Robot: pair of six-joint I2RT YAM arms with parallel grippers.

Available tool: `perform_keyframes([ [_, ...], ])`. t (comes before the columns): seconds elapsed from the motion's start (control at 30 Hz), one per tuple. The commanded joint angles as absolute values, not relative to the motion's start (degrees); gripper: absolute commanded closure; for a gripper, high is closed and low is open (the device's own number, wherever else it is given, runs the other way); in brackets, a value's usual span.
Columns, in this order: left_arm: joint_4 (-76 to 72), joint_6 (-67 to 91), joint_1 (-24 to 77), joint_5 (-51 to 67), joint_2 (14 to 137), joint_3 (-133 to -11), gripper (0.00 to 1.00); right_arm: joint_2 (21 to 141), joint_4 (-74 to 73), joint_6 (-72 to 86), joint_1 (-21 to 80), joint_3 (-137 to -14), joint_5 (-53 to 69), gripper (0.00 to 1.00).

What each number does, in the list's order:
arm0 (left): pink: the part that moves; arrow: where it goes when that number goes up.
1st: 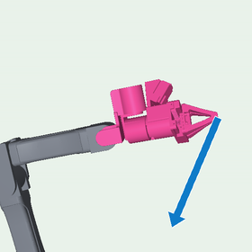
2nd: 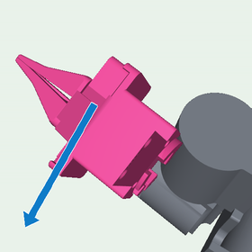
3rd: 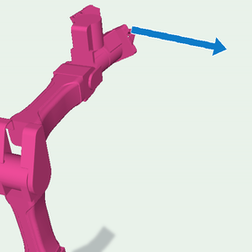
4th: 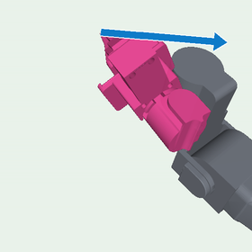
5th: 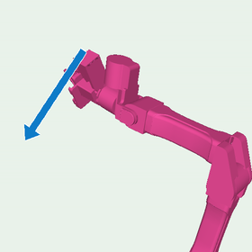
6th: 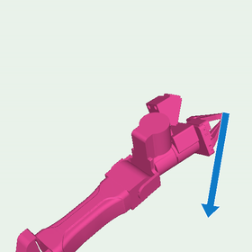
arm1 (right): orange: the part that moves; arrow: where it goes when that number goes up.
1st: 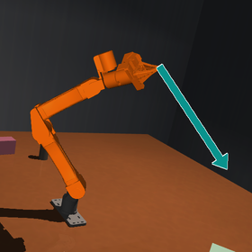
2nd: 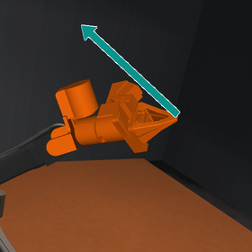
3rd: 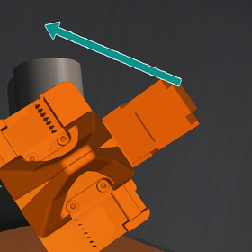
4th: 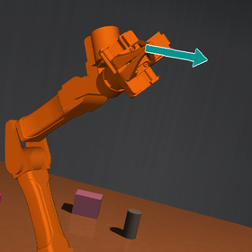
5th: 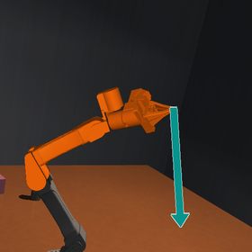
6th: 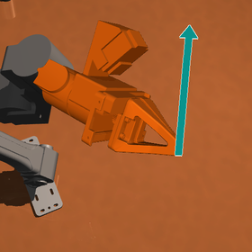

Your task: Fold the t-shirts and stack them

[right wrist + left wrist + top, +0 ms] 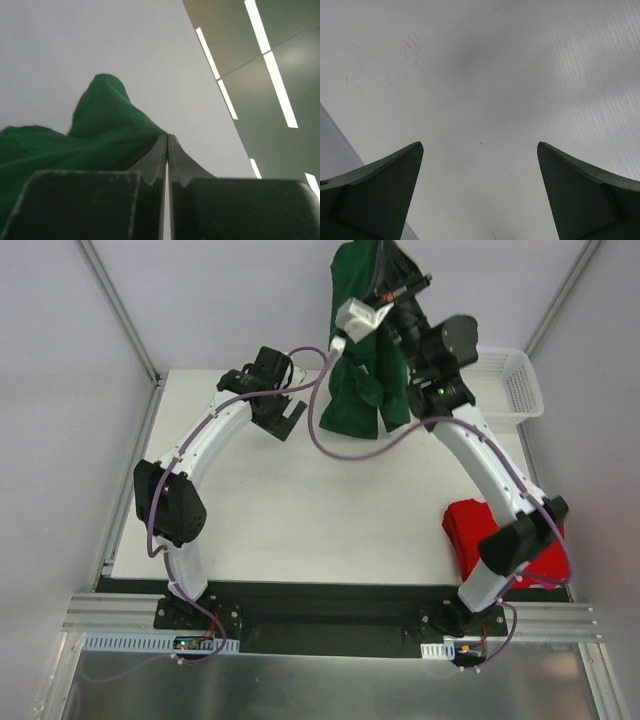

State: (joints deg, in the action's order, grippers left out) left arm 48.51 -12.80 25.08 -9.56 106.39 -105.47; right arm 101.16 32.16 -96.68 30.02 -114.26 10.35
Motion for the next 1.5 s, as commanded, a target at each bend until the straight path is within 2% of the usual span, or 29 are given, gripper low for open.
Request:
perform_keyframes([
  [0.0, 47.81, -11.16, 25.31, -10.20, 103.27, -106.08, 0.01, 85.38, 37.02, -90.29, 35.77, -94.33, 0.49, 0.99],
  [0.13, 47.81, -10.37, 25.22, -6.96, 102.83, -110.38, 0.01, 81.39, 24.72, -78.94, 37.35, -91.58, -7.11, 0.99],
  [0.4, 48.16, -2.82, 22.24, 7.55, 102.04, -124.52, 0.05, 82.09, 21.62, -81.02, 38.58, -95.10, -7.91, 0.99],
  [0.5, 48.43, -0.18, 18.38, 18.86, 100.29, -125.86, 0.07, 82.35, 21.36, -81.65, 38.50, -94.66, -8.09, 0.99],
  [0.7, 47.03, 10.80, 10.90, 44.16, 95.89, -118.06, 0.09, 83.93, 22.40, -81.65, 38.23, -93.87, -8.08, 0.99],
  [0.9, 40.18, 19.76, 10.20, 60.17, 94.04, -106.27, 0.13, 89.64, 31.45, -83.58, 38.14, -94.74, -13.53, 0.99],
  [0.97, 37.46, 23.19, 10.37, 62.83, 94.66, -104.08, 0.17, 91.57, 33.82, -84.81, 38.14, -96.84, -15.20, 0.99],
  [1.1, 34.11, 26.89, 11.60, 65.65, 95.89, -101.60, 0.14, 97.37, 38.31, -86.66, 38.14, -101.15, -16.17, 0.99],
  [1.47, 29.01, 27.60, 13.44, 69.70, 106.08, -108.45, 0.14, 101.43, 37.97, -89.73, 39.64, -111.35, -20.48, 0.99],
])
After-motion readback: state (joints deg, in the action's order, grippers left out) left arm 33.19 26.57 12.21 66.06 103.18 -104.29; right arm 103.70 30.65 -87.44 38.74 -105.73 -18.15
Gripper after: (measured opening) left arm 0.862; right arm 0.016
